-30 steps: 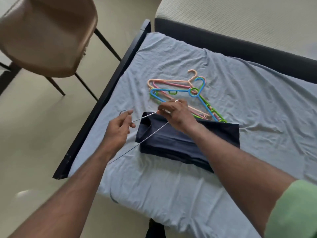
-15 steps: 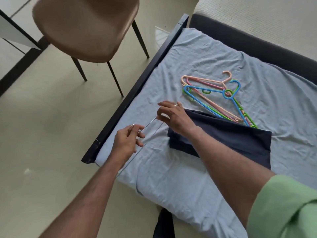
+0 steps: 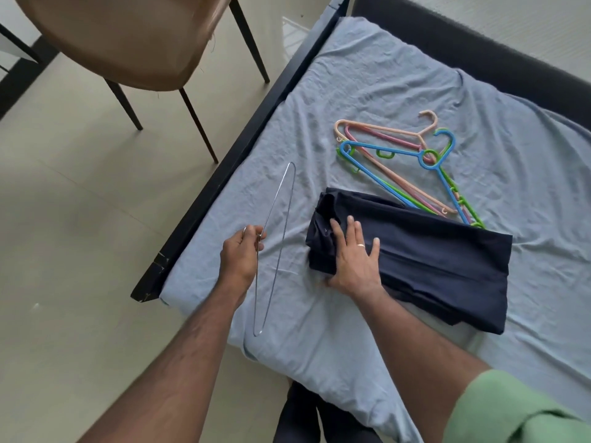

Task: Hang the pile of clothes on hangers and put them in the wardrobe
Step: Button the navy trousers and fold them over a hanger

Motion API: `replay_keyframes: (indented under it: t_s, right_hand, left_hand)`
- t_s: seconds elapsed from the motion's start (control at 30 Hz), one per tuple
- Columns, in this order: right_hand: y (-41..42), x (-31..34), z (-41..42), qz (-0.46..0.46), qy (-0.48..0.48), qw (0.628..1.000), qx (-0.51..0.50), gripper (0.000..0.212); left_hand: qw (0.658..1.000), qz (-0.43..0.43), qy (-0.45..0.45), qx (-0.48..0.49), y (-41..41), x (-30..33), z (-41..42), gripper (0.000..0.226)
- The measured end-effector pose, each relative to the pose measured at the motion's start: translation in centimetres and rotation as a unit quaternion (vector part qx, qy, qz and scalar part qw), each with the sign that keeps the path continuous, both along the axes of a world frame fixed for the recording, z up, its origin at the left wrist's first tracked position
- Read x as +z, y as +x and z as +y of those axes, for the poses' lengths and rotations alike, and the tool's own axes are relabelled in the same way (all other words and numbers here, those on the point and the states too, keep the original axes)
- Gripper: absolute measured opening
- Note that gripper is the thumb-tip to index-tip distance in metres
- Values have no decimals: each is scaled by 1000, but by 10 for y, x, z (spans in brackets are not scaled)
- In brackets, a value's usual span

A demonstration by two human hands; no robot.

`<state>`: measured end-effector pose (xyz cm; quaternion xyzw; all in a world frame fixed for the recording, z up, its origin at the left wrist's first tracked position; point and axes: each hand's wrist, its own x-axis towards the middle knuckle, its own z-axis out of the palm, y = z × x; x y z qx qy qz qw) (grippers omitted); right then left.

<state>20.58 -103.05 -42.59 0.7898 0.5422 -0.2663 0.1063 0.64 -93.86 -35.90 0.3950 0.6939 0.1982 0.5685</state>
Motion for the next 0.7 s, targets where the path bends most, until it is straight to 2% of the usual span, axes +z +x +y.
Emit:
replay_keyframes:
  t_s: [0.13, 0.23, 0.3, 0.37, 0.43, 0.47, 0.53, 0.6, 0.7]
  right_hand:
    - [8, -19, -3, -4, 67, 998, 15, 146]
    - [11, -30, -15, 57, 122, 988, -81, 128]
    - [12, -33, -16, 63, 117, 985, -114, 113]
    - [12, -32, -11, 29, 93, 993, -67, 96]
    - [15, -26, -5, 18, 66, 997, -23, 89]
    - [19, -21, -3, 39, 58, 997, -33, 88]
    - [30, -10, -3, 125, 76, 982, -116, 78]
    - [45, 3, -5, 200, 116, 950, -209, 52]
    - [57, 16, -6, 260, 143, 916, -271, 13]
  left_hand:
    - [999, 34, -18, -9, 2, -10, 2, 28]
    - [998, 42, -30, -26, 4, -13, 2, 26]
    - [998, 48, -30, -35, 5, -12, 0, 26]
    - [997, 56, -23, -48, 5, -11, -1, 27]
    - [995, 71, -18, -63, 4, -10, 0, 28]
    - [994, 79, -17, -70, 2, -10, 0, 28]
    - [992, 96, -20, -80, -2, -9, -3, 29]
    - [989, 112, -28, -91, -6, -8, -5, 30]
    - [987, 120, -32, -97, -13, -8, -4, 31]
